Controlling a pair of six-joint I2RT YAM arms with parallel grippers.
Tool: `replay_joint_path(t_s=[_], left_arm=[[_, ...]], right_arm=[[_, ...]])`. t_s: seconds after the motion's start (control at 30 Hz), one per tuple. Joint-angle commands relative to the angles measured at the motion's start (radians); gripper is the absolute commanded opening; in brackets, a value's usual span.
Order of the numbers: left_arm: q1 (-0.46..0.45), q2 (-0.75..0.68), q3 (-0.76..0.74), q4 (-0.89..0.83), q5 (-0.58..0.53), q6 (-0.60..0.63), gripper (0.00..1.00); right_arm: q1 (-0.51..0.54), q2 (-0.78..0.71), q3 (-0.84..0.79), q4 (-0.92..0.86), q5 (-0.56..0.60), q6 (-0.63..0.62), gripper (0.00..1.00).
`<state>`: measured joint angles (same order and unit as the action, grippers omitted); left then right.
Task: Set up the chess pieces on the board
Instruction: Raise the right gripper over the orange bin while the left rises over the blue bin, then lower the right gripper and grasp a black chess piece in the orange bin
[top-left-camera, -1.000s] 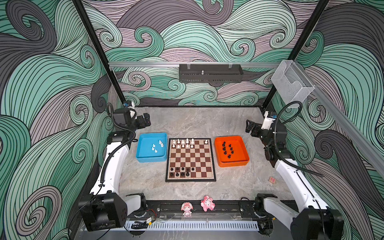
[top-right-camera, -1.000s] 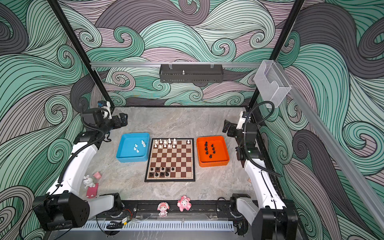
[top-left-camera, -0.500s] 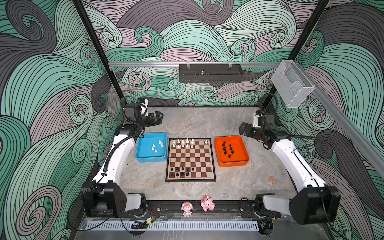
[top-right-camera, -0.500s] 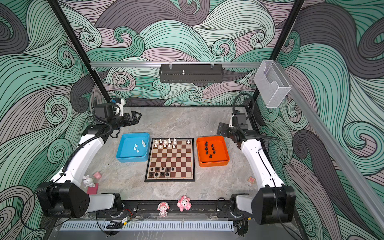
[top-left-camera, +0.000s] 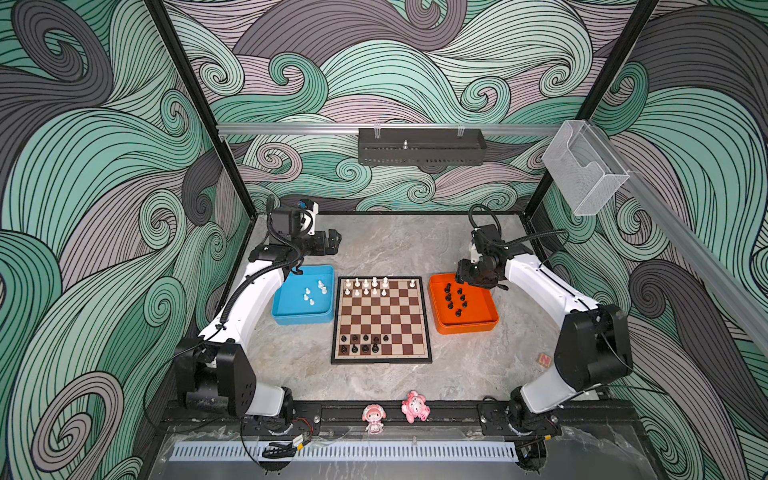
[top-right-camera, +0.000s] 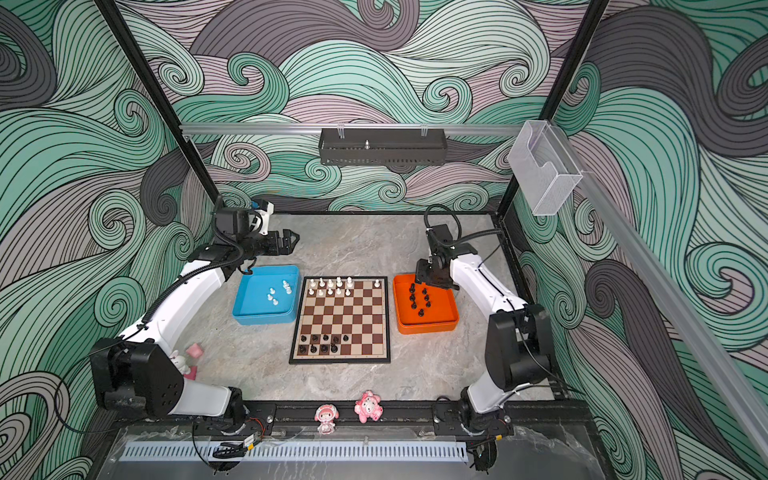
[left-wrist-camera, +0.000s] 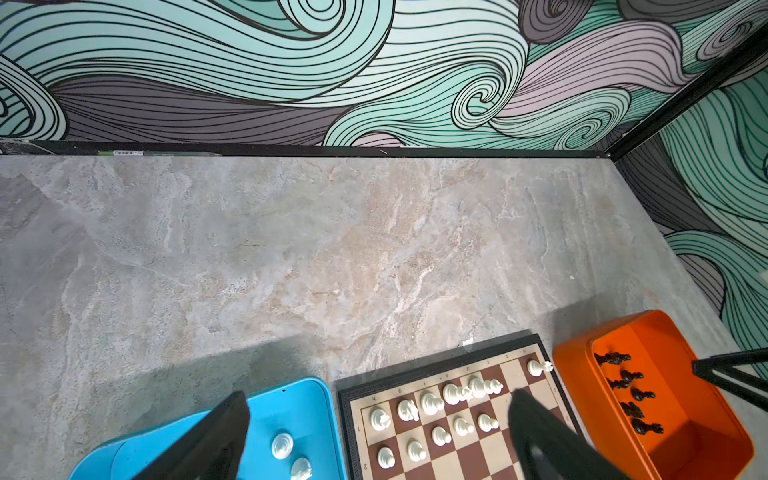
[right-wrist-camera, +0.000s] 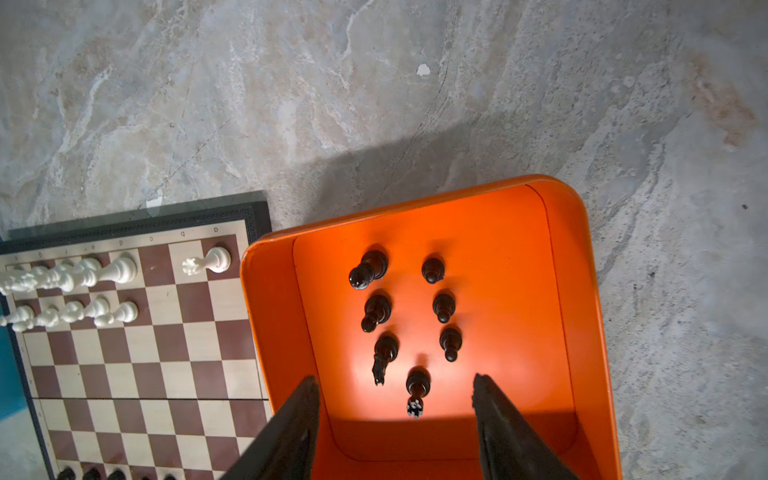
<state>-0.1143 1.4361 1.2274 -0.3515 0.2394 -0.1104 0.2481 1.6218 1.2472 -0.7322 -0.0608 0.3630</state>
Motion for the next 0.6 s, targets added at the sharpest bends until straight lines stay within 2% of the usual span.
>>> replay_joint_path(t_s=[0.0, 0.2, 0.57], left_arm=[[-0.007, 0.044, -0.011, -0.003, 0.006, 0.041, 0.99], [-0.007, 0.093, -0.010, -0.034, 0.061, 0.088, 0.98], [-0.008, 0.112, 0.019, -0.053, 0.089, 0.065, 0.99]], right_arm=[[0.013, 0.039, 0.050, -0.038, -0.005, 0.039, 0.57], [0.017, 0.130, 0.110, -0.064, -0.041, 0.077, 0.54], [0.025, 0.227, 0.152, -0.081, -0.060, 0.134, 0.50]])
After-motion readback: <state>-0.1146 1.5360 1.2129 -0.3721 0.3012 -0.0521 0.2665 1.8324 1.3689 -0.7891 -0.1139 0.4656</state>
